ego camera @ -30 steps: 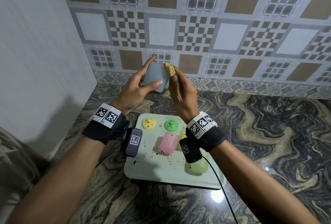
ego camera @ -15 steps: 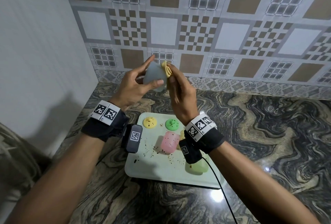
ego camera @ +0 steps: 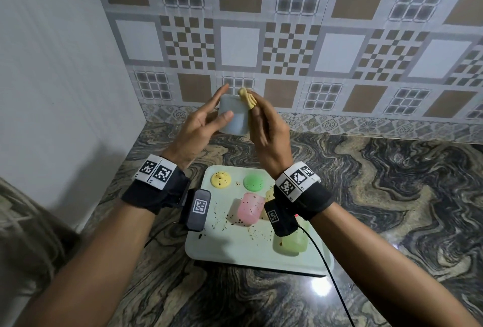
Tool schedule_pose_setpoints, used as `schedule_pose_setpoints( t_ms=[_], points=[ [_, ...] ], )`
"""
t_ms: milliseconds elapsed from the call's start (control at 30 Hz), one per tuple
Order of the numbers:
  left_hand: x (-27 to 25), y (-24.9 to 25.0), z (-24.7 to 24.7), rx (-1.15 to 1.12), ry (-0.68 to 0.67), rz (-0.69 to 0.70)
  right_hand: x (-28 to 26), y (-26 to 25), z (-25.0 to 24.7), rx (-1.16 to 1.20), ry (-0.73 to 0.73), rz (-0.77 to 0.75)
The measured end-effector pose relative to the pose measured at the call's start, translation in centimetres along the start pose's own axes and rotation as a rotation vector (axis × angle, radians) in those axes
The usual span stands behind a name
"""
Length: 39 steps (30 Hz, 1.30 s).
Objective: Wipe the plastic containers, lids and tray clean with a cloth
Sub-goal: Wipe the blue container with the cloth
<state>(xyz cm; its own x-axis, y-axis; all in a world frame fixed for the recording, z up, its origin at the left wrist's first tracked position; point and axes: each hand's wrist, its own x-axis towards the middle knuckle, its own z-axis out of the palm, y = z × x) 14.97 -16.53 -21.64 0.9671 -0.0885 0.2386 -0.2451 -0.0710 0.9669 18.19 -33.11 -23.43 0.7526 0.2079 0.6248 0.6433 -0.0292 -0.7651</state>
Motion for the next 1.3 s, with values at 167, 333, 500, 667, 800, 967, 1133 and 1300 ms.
schedule_pose_setpoints(
  t_ms=[167,333,500,667,800,967,1133,1300],
  points=[
    [-0.1,0.3,-0.2,0.161,0.064,0.065,-1.0,0.7,0.5,-0.006,0.025,0.051],
    [-0.8,-1.6,-0.4,0.106,-0.006,-0.087,-2.3,1.2,1.0,-0.047,0.006,0.063],
    [-3.0,-5.1,0.0,0.078,0.040,-0.097,-5.2,2.6,1.7,-0.070,-0.012,0.091],
    [-4.8,-7.3,1.0,-0.035,0.034,-0.187,-8.3,3.0,2.0,-0.065,-0.033,0.107],
    [-5.5,-8.0,0.8,0.071,0.011,-0.146,-9.8,3.3,1.8,-0.030,-0.036,0.140],
    [-5.5,-8.1,1.3,0.083,-0.048,-0.170,-10.0,3.1,1.4,-0.041,-0.057,0.171],
    [-5.7,-7.6,1.2,0.124,-0.069,-0.110,-10.0,3.5,0.6,-0.034,-0.111,0.161],
    [-5.9,-7.9,1.6,0.007,-0.064,-0.174,-10.0,3.7,0.0,-0.018,-0.119,0.186]
  ],
)
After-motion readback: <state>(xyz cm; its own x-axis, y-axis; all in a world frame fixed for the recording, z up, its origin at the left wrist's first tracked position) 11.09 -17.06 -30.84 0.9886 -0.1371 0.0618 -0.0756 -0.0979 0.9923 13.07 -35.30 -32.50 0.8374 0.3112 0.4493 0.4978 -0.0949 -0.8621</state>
